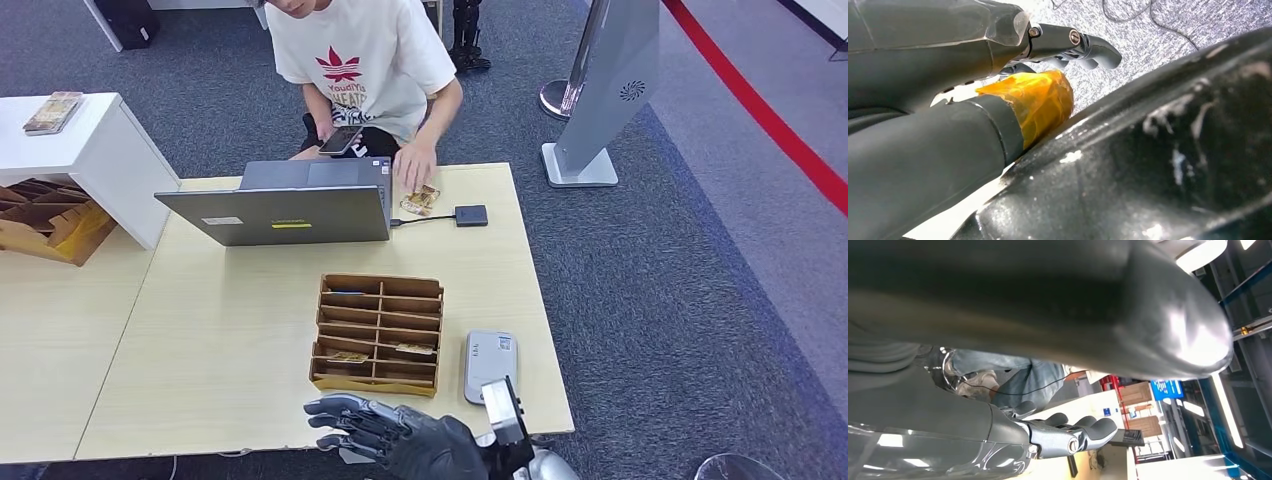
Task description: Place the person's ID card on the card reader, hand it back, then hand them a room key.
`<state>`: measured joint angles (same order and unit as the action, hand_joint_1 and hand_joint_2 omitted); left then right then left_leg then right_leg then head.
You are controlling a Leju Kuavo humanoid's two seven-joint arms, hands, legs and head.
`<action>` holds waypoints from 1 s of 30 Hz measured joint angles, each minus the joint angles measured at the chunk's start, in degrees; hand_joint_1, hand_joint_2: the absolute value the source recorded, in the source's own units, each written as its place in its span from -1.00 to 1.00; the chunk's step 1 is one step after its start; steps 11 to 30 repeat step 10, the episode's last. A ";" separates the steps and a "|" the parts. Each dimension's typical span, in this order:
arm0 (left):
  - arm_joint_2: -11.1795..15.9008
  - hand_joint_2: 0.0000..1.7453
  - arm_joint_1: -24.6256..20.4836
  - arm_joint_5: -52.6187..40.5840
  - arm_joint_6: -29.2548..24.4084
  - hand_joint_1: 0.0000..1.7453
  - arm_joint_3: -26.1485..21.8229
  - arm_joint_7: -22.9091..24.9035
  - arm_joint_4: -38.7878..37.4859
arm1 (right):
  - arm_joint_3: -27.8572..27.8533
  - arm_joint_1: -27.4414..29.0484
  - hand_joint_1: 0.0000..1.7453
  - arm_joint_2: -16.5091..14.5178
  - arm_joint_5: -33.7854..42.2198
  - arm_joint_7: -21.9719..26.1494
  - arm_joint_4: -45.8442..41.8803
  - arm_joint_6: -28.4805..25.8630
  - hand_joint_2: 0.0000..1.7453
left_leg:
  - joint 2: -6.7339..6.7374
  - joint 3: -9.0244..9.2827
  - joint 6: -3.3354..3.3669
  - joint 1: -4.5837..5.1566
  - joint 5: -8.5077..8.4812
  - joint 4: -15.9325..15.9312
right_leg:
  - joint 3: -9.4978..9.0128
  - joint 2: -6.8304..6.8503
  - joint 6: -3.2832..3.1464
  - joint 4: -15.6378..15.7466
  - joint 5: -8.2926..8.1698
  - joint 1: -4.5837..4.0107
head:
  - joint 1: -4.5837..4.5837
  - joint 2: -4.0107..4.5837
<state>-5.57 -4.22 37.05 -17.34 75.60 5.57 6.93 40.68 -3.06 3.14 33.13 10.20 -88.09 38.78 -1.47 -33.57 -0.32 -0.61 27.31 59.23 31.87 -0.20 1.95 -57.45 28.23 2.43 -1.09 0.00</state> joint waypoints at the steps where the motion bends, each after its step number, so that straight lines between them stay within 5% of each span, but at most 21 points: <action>1: 0.00 -1.00 -0.01 -0.20 -0.08 -1.00 0.03 0.10 0.04 | 0.05 0.00 -1.00 0.05 -0.05 -0.01 0.01 -0.01 -1.00 | 0.00 0.00 0.00 0.00 0.00 0.00 | 0.00 0.00 0.00 0.00 0.00 0.00 | 0.00 0.00; 30: 0.00 -1.00 -0.01 -1.33 -0.73 -1.00 0.29 0.65 0.39 | 0.41 0.01 -1.00 0.40 -0.13 0.01 0.39 -0.01 -1.00 | 0.00 0.01 0.00 0.00 0.00 0.00 | -0.01 0.00 0.00 0.00 0.00 0.00 | 0.00 0.00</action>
